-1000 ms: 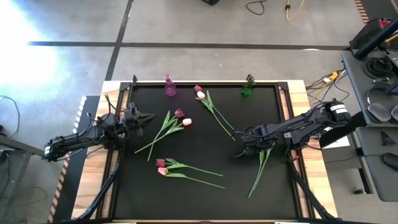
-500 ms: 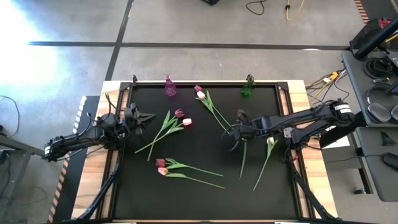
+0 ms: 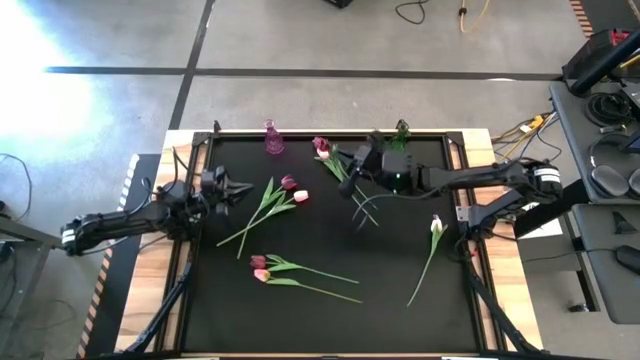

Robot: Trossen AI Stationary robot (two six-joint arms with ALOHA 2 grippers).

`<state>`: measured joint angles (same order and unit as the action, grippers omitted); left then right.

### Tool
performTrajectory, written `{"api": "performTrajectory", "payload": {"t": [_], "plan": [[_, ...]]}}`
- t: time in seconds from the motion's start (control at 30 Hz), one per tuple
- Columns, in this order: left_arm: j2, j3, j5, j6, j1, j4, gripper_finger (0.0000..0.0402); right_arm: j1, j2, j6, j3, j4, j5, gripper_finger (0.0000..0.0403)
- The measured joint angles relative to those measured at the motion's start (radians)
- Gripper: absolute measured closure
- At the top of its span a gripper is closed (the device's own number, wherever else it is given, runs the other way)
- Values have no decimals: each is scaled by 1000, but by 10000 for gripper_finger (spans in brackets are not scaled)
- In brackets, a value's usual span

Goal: Sort flowers into vase by color
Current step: Put the middle right red flower into the purple vase

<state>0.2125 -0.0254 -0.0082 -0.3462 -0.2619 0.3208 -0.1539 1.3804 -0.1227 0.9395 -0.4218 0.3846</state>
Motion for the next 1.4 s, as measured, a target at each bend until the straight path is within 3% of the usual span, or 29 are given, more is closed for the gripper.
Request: {"api": "performTrajectory", "payload": {"t": [0.13,0.23,0.47,0.7,0.83,1.1,1.4], "plan": [[100,0,-7,2,-1,158,401,-46,52,-41,41,-85,-138,390],[187,-28,-62,49,-2,169,394,-63,101,-55,98,-91,-211,390],[432,-190,-80,152,-2,173,330,-56,224,-77,239,-91,-357,390],[657,-335,-80,180,-2,183,255,-28,306,-128,358,-93,-370,390],[732,-360,-80,191,-3,275,231,-22,332,-138,408,-96,-406,390],[790,-353,-32,209,-3,450,233,-21,331,-149,424,-122,-419,390],[864,-404,-5,253,-7,465,245,-20,332,-148,424,-157,-439,390]]}}
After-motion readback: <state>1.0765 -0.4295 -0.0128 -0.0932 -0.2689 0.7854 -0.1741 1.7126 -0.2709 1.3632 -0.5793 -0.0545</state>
